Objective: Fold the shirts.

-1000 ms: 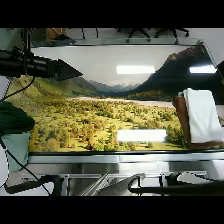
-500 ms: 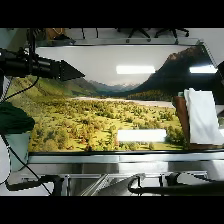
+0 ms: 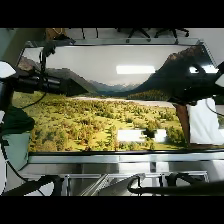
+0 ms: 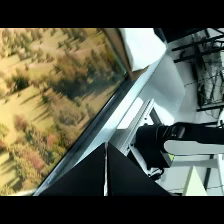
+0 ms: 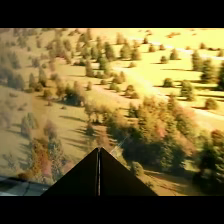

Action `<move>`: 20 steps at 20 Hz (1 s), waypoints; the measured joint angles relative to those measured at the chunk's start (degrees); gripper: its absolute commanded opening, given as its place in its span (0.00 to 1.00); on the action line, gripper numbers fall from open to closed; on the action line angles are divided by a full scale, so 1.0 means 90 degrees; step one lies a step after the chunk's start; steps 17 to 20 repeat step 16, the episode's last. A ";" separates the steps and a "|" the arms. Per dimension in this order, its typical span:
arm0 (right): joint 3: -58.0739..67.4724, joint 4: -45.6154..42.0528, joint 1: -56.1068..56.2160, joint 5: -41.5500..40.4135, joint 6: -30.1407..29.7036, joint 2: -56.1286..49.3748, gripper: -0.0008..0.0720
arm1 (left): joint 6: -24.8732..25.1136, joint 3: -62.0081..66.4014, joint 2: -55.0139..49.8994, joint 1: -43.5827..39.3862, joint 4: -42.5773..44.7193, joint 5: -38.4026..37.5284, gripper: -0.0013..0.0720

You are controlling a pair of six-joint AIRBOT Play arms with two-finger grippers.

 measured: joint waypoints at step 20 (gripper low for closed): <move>-0.0430 0.0172 0.1246 -0.0639 -0.0010 0.0058 0.04 | 0.0308 -0.1513 0.0464 -0.0012 0.0214 0.0352 0.04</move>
